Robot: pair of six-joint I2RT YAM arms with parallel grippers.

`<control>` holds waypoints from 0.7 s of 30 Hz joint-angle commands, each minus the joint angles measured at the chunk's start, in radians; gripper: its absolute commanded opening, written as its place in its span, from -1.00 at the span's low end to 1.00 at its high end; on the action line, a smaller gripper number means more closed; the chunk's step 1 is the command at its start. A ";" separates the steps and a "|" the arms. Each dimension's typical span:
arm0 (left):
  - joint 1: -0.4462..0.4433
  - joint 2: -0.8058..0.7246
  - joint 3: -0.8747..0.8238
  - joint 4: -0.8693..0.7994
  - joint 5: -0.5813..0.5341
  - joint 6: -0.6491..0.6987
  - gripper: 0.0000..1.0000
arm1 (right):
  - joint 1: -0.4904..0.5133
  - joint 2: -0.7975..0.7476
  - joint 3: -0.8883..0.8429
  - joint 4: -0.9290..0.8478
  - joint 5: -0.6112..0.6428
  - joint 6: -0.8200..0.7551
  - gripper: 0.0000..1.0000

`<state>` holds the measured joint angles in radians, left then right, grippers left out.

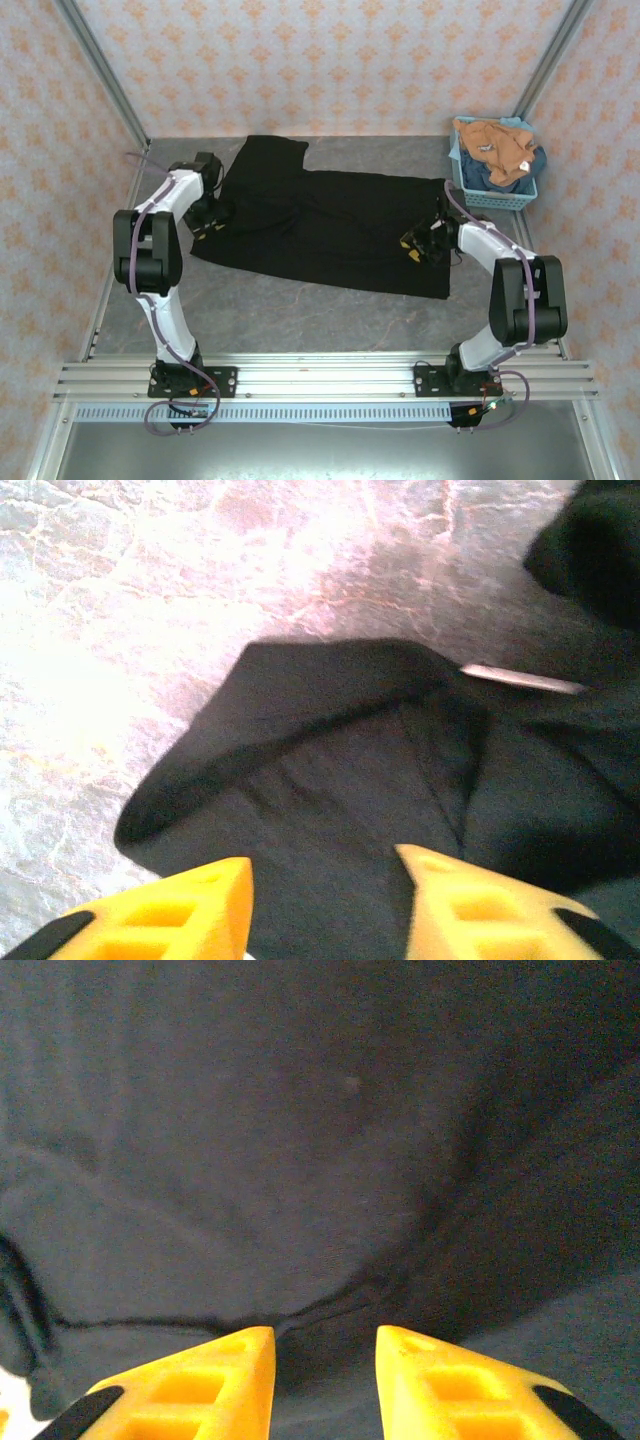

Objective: Fold and stack the t-shirts

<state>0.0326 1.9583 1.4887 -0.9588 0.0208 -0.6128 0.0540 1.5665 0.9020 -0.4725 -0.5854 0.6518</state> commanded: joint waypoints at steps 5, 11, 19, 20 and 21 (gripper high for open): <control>-0.017 0.076 -0.117 0.033 0.024 -0.147 -0.57 | 0.004 0.091 0.008 -0.192 0.151 -0.043 -0.37; -0.017 -0.034 -0.349 0.047 0.036 -0.276 -0.64 | 0.004 0.172 0.054 -0.352 0.270 -0.095 -0.35; -0.026 -0.286 -0.621 0.045 0.088 -0.411 -0.57 | 0.004 0.177 0.066 -0.423 0.340 -0.139 -0.29; -0.025 -0.308 -0.636 0.041 0.086 -0.417 -0.55 | 0.004 0.171 0.067 -0.421 0.340 -0.140 -0.29; -0.025 -0.324 -0.640 0.036 0.083 -0.417 -0.54 | 0.004 0.166 0.069 -0.420 0.340 -0.143 -0.28</control>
<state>0.0128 1.6371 0.9119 -0.8604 0.1051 -0.9646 0.0593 1.7042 0.9955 -0.8036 -0.3668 0.5377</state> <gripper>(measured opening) 0.228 0.356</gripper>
